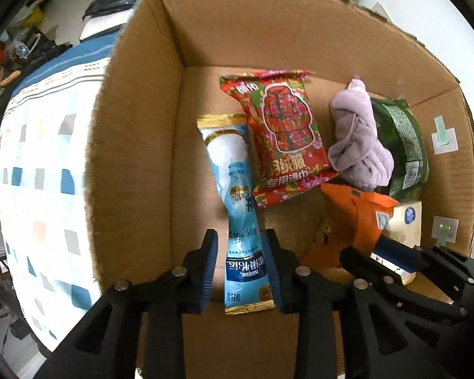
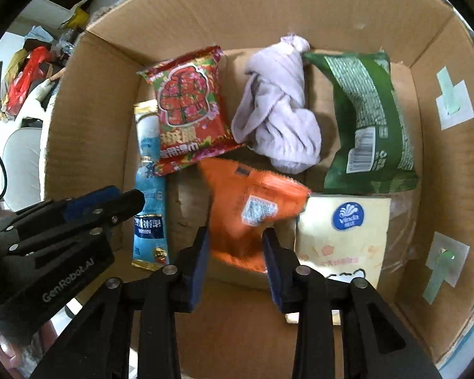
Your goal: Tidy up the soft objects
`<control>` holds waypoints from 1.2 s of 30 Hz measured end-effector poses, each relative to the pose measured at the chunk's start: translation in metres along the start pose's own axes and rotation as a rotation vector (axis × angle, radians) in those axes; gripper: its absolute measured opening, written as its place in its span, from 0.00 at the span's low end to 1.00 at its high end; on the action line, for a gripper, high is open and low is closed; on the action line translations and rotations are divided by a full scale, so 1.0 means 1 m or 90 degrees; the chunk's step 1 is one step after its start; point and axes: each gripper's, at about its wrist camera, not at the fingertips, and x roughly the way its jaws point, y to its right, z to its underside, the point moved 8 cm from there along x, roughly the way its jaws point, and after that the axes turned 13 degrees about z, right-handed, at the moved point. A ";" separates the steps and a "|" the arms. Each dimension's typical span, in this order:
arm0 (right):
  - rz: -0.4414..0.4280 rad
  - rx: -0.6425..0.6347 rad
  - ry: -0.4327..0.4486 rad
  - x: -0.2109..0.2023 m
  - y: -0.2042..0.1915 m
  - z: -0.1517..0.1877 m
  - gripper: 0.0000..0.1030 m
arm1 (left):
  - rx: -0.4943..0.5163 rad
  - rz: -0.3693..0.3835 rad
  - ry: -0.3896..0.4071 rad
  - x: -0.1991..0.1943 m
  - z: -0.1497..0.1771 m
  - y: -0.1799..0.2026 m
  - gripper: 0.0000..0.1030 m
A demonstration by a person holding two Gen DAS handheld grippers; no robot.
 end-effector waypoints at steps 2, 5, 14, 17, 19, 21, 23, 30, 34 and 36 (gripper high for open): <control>0.012 -0.004 0.011 -0.005 0.002 0.000 0.41 | -0.002 0.002 0.010 -0.007 0.000 0.003 0.27; 0.034 -0.008 0.025 -0.015 0.006 0.001 0.44 | 0.000 0.000 0.026 -0.017 0.000 0.008 0.29; 0.109 0.005 0.102 -0.072 0.024 0.010 0.94 | 0.015 -0.017 0.124 -0.073 0.011 0.022 0.74; 0.129 0.020 0.142 -0.095 0.038 0.014 1.00 | 0.024 -0.029 0.158 -0.094 0.012 0.018 0.92; 0.135 0.031 0.168 -0.115 0.045 0.017 1.00 | 0.028 -0.033 0.183 -0.111 0.015 0.022 0.92; 0.138 0.038 0.194 -0.138 0.048 0.028 1.00 | 0.035 -0.037 0.214 -0.132 0.023 0.026 0.94; 0.136 0.045 0.215 -0.160 0.050 0.039 1.00 | 0.041 -0.039 0.239 -0.153 0.030 0.029 0.94; 0.127 0.069 0.305 -0.257 0.060 0.089 1.00 | 0.072 -0.053 0.353 -0.244 0.078 0.063 0.94; 0.127 0.074 0.356 -0.308 0.063 0.122 1.00 | 0.083 -0.047 0.402 -0.290 0.108 0.078 0.94; 0.125 0.075 0.377 -0.332 0.063 0.138 1.00 | 0.087 -0.050 0.424 -0.310 0.121 0.084 0.94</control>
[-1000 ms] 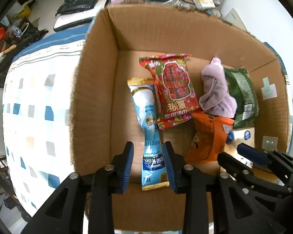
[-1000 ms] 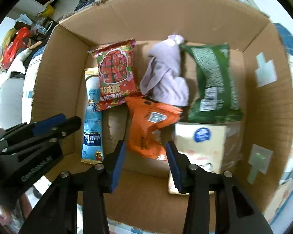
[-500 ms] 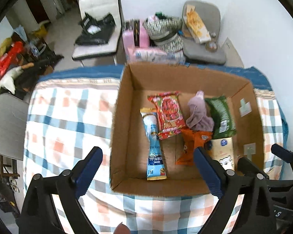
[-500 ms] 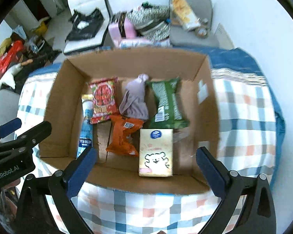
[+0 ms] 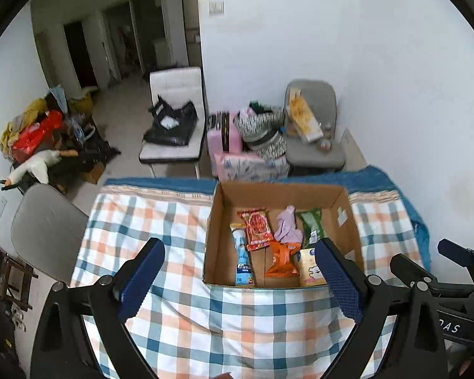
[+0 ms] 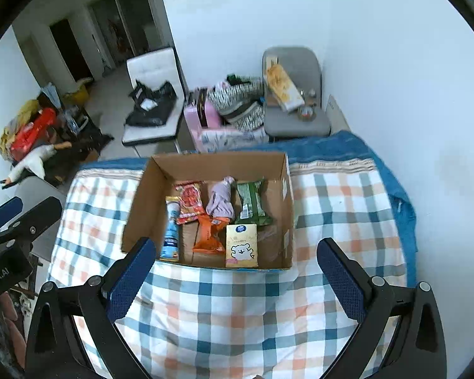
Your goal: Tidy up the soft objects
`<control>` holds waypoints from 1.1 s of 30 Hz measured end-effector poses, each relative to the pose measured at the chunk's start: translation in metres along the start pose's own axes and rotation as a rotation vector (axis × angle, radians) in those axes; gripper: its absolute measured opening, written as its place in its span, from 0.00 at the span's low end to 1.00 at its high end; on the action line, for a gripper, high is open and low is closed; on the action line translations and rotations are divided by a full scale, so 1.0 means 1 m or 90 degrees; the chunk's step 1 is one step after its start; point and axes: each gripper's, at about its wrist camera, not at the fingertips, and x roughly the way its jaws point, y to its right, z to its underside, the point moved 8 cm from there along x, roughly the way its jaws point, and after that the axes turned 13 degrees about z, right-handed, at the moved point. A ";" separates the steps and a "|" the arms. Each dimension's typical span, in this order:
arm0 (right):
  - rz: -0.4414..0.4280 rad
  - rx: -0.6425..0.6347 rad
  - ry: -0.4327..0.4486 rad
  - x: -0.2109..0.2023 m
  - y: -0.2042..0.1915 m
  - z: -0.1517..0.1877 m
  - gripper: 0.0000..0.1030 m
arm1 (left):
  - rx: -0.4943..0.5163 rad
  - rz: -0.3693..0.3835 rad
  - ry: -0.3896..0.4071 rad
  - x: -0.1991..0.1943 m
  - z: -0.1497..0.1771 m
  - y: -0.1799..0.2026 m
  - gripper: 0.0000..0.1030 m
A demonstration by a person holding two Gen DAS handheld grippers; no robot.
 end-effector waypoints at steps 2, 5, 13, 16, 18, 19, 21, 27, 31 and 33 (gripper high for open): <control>-0.003 0.005 0.020 -0.025 0.006 0.001 1.00 | 0.004 -0.004 0.016 -0.021 -0.001 0.004 0.94; -0.005 0.014 0.041 -0.057 0.015 0.000 1.00 | -0.002 -0.006 0.027 -0.042 0.000 0.005 0.94; -0.007 0.022 0.088 -0.116 0.028 -0.002 1.00 | -0.011 -0.012 0.038 -0.077 0.003 0.005 0.94; 0.004 0.014 0.099 -0.127 0.028 -0.002 1.00 | -0.006 -0.018 0.046 -0.087 0.002 0.007 0.94; 0.003 0.014 0.099 -0.128 0.028 -0.003 1.00 | -0.003 -0.022 0.051 -0.092 0.000 0.008 0.94; 0.004 0.012 0.098 -0.129 0.027 -0.002 1.00 | -0.003 -0.024 0.053 -0.094 0.000 0.008 0.94; 0.001 0.012 0.099 -0.131 0.028 -0.002 1.00 | -0.002 -0.025 0.058 -0.098 -0.002 0.009 0.94; 0.006 0.014 0.099 -0.133 0.029 -0.001 1.00 | -0.003 -0.030 0.059 -0.099 0.000 0.009 0.94; 0.005 0.012 0.096 -0.133 0.032 0.000 1.00 | -0.007 -0.034 0.054 -0.098 0.003 0.009 0.94; 0.004 0.012 0.096 -0.132 0.031 -0.001 1.00 | -0.008 -0.038 0.050 -0.098 0.005 0.009 0.94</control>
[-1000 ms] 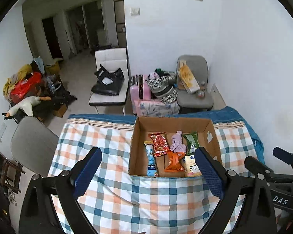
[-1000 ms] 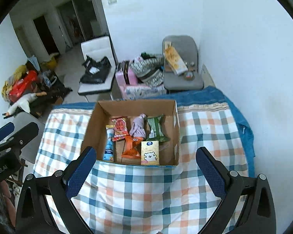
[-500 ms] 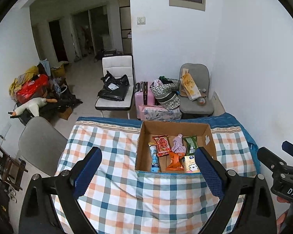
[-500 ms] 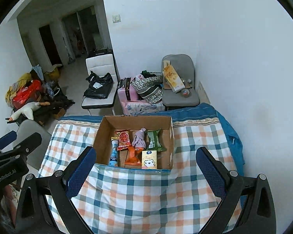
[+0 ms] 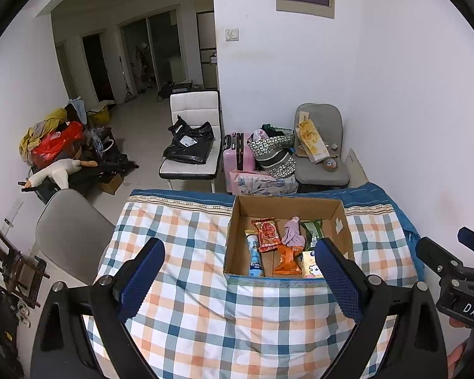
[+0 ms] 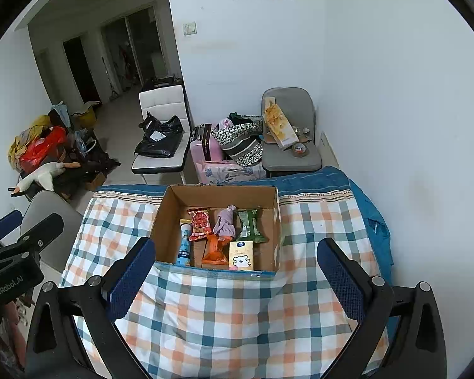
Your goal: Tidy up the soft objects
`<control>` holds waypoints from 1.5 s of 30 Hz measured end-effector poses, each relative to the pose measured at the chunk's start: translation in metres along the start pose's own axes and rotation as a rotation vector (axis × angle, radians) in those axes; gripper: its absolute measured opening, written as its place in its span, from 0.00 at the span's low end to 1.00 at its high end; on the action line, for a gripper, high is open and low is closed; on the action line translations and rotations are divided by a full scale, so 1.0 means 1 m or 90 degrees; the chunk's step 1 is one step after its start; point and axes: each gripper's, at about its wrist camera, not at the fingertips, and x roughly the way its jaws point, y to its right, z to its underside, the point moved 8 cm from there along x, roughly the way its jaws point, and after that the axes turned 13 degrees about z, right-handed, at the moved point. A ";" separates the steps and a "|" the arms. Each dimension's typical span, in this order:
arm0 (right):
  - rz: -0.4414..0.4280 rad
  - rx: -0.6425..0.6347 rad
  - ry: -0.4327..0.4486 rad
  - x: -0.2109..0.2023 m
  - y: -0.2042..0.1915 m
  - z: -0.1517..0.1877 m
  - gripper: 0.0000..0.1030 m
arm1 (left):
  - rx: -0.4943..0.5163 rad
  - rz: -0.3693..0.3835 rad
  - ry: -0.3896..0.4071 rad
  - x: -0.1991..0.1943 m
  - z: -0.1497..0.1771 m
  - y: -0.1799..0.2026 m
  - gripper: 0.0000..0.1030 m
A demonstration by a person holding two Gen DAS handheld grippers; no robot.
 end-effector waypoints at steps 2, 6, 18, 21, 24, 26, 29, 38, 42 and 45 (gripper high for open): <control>0.002 -0.001 -0.001 0.001 0.000 0.001 1.00 | -0.002 -0.006 -0.003 0.001 0.003 -0.001 0.94; 0.002 0.003 -0.007 0.002 0.002 0.007 1.00 | -0.002 -0.010 -0.012 0.004 0.009 -0.001 0.94; 0.001 -0.008 -0.011 0.008 0.000 0.011 1.00 | 0.000 -0.010 -0.009 0.006 0.009 0.000 0.94; 0.001 -0.008 -0.012 0.007 -0.001 0.010 1.00 | 0.000 -0.008 -0.010 0.006 0.010 0.001 0.94; 0.002 -0.006 -0.012 0.007 0.000 0.011 1.00 | 0.001 -0.008 -0.010 0.006 0.010 0.001 0.94; 0.001 -0.009 -0.012 0.007 0.001 0.010 1.00 | 0.000 -0.010 -0.009 0.005 0.009 0.002 0.94; 0.002 -0.009 -0.011 0.007 0.001 0.010 1.00 | 0.000 -0.010 -0.008 0.004 0.010 0.002 0.94; -0.001 -0.010 -0.012 0.006 0.000 0.009 1.00 | -0.002 -0.009 -0.008 0.002 0.010 0.003 0.94; 0.000 -0.011 -0.010 0.007 0.002 0.009 1.00 | -0.002 -0.008 -0.008 0.002 0.011 0.003 0.94; 0.001 -0.014 -0.010 0.006 0.002 0.006 1.00 | -0.002 -0.008 -0.009 0.002 0.011 0.003 0.94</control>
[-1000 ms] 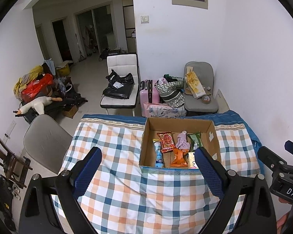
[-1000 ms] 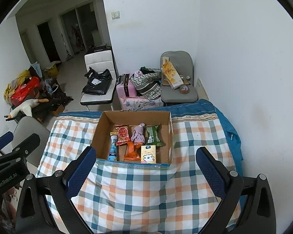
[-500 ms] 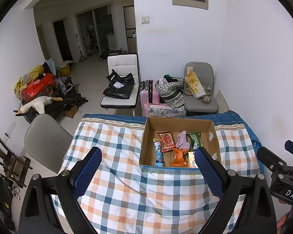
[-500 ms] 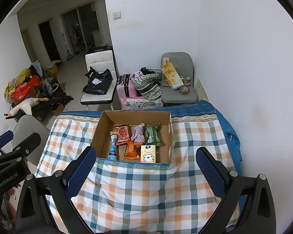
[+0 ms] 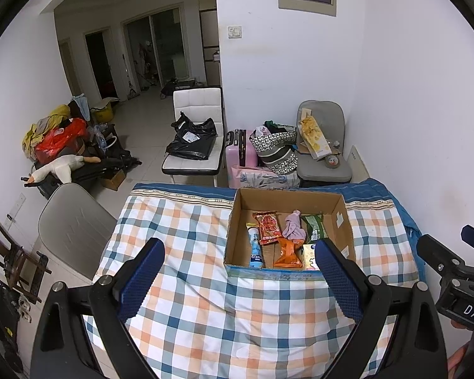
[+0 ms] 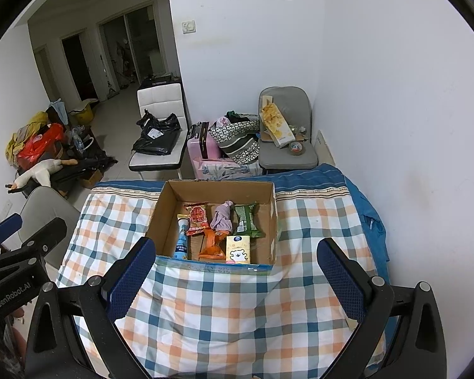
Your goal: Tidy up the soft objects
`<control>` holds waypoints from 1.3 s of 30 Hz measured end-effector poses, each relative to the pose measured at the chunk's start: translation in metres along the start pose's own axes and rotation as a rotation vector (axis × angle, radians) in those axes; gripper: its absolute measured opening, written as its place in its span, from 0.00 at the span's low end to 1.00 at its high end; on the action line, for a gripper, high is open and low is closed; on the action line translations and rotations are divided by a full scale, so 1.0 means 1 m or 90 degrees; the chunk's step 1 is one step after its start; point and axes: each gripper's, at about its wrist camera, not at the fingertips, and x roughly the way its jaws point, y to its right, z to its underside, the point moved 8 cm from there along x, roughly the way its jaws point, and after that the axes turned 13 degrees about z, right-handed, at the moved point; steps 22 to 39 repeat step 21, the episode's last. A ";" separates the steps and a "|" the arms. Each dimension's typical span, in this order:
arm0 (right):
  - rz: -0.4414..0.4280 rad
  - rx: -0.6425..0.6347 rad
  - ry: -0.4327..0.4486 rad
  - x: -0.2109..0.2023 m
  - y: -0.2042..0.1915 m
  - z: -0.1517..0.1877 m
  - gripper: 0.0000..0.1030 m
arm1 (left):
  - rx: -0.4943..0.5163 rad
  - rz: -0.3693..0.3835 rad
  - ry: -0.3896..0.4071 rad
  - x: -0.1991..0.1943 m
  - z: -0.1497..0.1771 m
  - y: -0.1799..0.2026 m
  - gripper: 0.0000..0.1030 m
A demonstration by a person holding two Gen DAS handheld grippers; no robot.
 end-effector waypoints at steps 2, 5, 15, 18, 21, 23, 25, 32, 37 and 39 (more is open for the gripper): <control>-0.001 -0.001 0.000 0.000 0.002 -0.002 1.00 | -0.002 0.000 0.000 0.000 0.000 0.000 0.94; -0.001 -0.001 0.000 0.000 0.003 -0.002 1.00 | -0.001 0.002 -0.003 -0.001 0.002 0.003 0.94; 0.004 0.005 -0.003 0.001 0.011 -0.006 1.00 | -0.003 0.002 -0.002 -0.002 0.004 0.004 0.94; 0.003 0.001 -0.001 0.000 0.010 -0.006 1.00 | -0.005 0.002 -0.001 -0.003 0.004 0.004 0.94; 0.003 0.002 0.001 0.001 0.011 -0.006 1.00 | -0.003 0.002 -0.001 -0.002 0.003 0.004 0.94; 0.003 0.002 0.001 0.001 0.011 -0.006 1.00 | -0.003 0.002 -0.001 -0.002 0.003 0.004 0.94; 0.003 0.002 0.001 0.001 0.011 -0.006 1.00 | -0.003 0.002 -0.001 -0.002 0.003 0.004 0.94; 0.003 0.002 0.001 0.001 0.011 -0.006 1.00 | -0.003 0.002 -0.001 -0.002 0.003 0.004 0.94; 0.003 0.002 0.001 0.001 0.011 -0.006 1.00 | -0.003 0.002 -0.001 -0.002 0.003 0.004 0.94; 0.003 0.002 0.001 0.001 0.011 -0.006 1.00 | -0.003 0.002 -0.001 -0.002 0.003 0.004 0.94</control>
